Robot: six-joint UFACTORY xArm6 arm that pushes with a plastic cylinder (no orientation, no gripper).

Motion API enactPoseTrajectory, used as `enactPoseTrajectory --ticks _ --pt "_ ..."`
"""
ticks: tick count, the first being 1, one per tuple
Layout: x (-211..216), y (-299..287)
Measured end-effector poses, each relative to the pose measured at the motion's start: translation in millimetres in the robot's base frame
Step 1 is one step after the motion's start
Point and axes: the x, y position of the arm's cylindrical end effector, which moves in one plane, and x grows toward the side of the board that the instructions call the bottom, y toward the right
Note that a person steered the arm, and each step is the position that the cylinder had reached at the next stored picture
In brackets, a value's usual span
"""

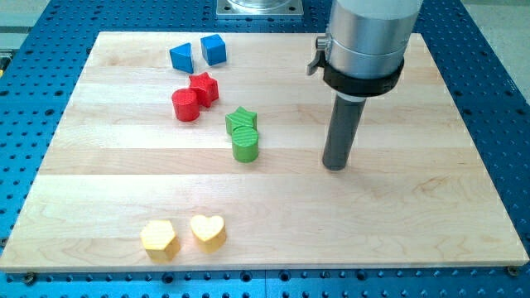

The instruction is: Move your arm to the center right of the board

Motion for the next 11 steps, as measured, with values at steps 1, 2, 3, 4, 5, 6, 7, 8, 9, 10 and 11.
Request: enactPoseTrajectory --ticks 1,2,3,4,5,6,7,8,9,10,11 --pt "-3 15" --pt "-7 31" --pt "-9 46" --pt "-13 66" --pt "-16 82" --pt "-21 98" --pt "-25 116" --pt "-30 132" --pt "-33 149" --pt "-36 165" --pt "-38 180"
